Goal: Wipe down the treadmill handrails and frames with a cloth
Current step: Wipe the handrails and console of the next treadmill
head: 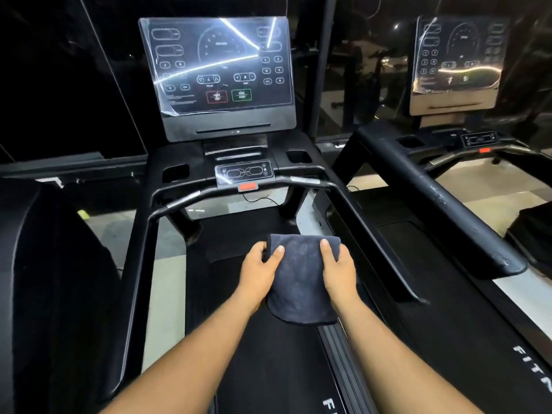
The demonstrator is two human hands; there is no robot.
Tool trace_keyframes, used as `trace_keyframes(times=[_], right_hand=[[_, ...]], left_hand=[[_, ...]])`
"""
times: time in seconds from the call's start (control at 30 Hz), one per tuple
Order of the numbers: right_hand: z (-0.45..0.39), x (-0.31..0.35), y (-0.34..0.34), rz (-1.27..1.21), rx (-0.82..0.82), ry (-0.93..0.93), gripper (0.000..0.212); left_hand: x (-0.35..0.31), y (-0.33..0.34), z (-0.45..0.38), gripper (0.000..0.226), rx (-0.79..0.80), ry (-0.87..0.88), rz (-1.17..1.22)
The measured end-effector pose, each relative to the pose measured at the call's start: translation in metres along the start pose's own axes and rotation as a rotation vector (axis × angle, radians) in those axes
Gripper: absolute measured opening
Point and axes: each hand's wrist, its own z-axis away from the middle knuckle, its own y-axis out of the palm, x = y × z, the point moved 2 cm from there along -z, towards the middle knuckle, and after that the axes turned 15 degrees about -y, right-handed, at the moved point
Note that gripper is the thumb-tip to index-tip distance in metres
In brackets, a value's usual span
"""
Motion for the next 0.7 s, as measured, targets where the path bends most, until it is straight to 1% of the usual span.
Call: trace_keyframes(times=[0.1, 0.23, 0.33, 0.43, 0.5, 0.57, 0.6, 0.63, 0.7], right_hand=[[-0.023, 0.0, 0.014, 0.024, -0.008, 0.003, 0.032], [-0.054, -0.003, 0.03, 0.025, -0.045, 0.009, 0.034], [-0.083, -0.018, 0.039, 0.008, -0.061, 0.02, 0.043], [-0.118, -0.034, 0.047, 0.01, -0.042, 0.016, 0.053], [-0.147, -0.045, 0.052, 0.021, -0.017, 0.012, 0.054], [-0.174, -0.054, 0.055, 0.036, -0.009, 0.015, 0.05], [-0.193, -0.061, 0.056, 0.05, -0.01, 0.023, 0.047], [-0.207, -0.065, 0.057, 0.065, -0.005, 0.03, 0.045], [-0.236, -0.077, 0.063, 0.11, 0.008, 0.04, 0.041]], left_hand=[[-0.013, -0.007, -0.032, 0.015, 0.007, 0.02, -0.041], [-0.029, -0.005, -0.069, 0.012, 0.011, 0.003, -0.055], [-0.039, 0.004, -0.103, 0.012, 0.019, 0.004, -0.095], [-0.047, 0.018, -0.141, 0.015, 0.02, 0.014, -0.117], [-0.054, 0.028, -0.166, 0.028, 0.011, -0.021, -0.083], [-0.061, 0.036, -0.19, 0.05, -0.005, -0.068, -0.046], [-0.065, 0.042, -0.206, 0.059, -0.011, -0.078, -0.064], [-0.068, 0.045, -0.219, 0.066, -0.011, -0.076, -0.114], [-0.072, 0.05, -0.248, 0.071, -0.021, -0.047, -0.288]])
